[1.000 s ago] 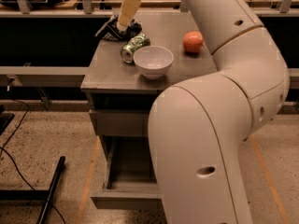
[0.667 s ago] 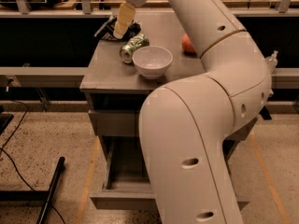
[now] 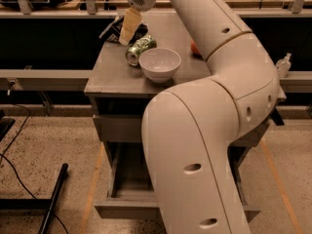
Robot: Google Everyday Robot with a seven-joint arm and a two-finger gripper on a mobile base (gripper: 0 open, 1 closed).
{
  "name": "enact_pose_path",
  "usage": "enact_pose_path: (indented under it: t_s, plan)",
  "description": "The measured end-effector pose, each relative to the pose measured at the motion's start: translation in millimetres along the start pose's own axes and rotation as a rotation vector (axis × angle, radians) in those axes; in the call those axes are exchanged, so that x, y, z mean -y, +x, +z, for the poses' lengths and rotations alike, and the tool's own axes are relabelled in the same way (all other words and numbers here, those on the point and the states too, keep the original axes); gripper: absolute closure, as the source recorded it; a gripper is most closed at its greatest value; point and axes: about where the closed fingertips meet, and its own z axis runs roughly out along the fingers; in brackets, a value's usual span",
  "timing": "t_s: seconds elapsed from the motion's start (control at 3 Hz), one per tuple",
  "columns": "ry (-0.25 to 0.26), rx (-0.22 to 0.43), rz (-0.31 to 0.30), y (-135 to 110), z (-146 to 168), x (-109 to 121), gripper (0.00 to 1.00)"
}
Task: Place green can into middle drawer
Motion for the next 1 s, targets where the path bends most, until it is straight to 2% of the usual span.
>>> enact_pose_path:
  t_s: [0.33, 0.67, 1.0]
  plan:
    - [-0.003, -0.119, 0.082, 15, 23, -7, 0.0]
    - [-0.039, -0.186, 0.144, 27, 42, -18, 0.0]
    - [-0.081, -0.217, 0.208, 40, 56, -26, 0.0]
